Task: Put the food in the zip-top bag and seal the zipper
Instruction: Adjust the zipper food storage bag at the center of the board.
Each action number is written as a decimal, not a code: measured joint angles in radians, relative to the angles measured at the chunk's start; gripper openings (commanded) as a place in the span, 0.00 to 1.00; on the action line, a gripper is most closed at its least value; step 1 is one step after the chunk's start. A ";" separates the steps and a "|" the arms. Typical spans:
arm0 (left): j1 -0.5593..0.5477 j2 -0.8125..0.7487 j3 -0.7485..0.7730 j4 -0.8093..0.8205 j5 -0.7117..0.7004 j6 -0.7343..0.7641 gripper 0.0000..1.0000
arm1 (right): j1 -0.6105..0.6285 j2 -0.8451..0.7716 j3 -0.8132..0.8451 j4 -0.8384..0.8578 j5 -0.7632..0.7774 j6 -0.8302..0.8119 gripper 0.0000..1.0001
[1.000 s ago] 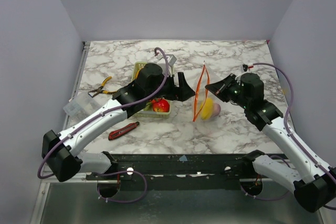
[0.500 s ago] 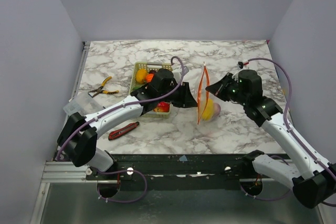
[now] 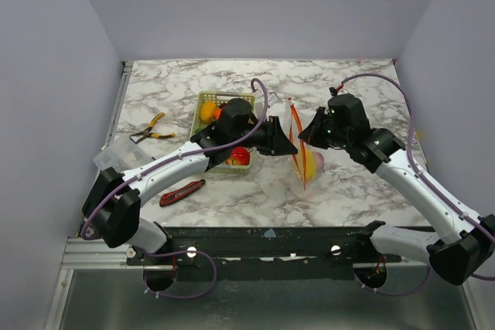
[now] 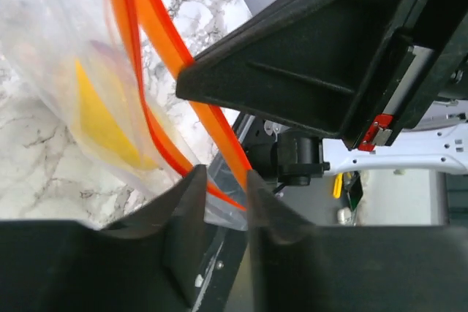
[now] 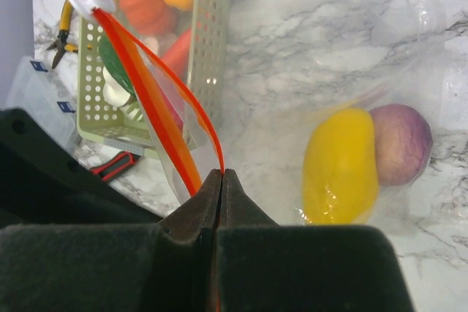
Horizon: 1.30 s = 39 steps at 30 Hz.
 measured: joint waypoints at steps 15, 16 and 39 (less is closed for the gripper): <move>-0.046 -0.178 0.003 -0.135 -0.229 0.048 0.53 | 0.014 -0.065 0.060 0.049 -0.033 0.043 0.00; -0.047 -0.173 0.003 -0.138 -0.234 0.049 0.51 | 0.014 -0.065 0.060 0.051 -0.034 0.046 0.00; -0.095 0.056 0.171 -0.190 -0.240 0.050 0.00 | 0.014 -0.108 0.005 0.077 -0.034 0.080 0.00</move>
